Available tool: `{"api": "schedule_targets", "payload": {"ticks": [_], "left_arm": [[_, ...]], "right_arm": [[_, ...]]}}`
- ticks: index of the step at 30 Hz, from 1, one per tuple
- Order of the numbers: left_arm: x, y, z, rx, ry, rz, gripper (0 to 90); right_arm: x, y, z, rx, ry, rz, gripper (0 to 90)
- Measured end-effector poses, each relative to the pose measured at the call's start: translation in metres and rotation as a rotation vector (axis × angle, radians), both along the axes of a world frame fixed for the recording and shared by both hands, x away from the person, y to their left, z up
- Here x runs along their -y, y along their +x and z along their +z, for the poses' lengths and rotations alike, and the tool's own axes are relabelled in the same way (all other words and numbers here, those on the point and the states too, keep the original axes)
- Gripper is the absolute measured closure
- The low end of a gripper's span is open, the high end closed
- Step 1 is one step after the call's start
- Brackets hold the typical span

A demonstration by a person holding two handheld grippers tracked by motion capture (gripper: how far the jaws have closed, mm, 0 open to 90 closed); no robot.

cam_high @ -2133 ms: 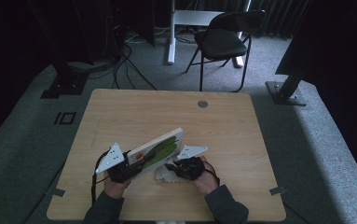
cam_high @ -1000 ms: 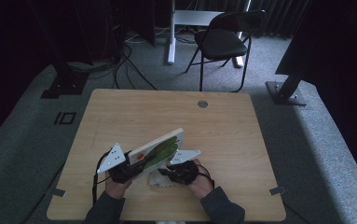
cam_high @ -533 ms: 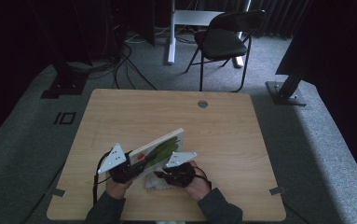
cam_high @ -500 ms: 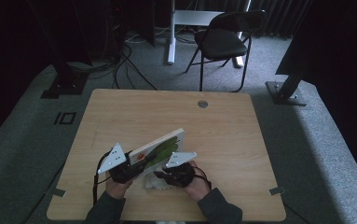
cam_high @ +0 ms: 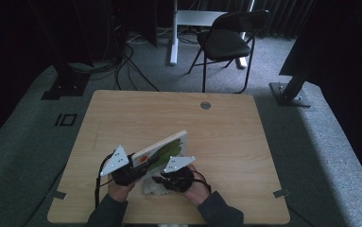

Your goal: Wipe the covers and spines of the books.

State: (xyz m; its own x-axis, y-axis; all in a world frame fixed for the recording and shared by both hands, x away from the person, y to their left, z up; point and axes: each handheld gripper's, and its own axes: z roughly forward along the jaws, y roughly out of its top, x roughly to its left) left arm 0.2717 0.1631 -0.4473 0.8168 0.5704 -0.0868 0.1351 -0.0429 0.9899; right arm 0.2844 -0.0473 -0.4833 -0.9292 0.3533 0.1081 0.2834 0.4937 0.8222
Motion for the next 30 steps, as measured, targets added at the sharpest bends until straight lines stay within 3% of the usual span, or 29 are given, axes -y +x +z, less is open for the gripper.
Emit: {"api": "schedule_targets", "payload": {"ticks": [30], "left_arm": [[0.002, 0.001, -0.002, -0.003, -0.010, 0.006, 77.9]], "right_arm": [[-0.024, -0.011, 0.003, 0.020, -0.010, 0.074, 85.0]]}}
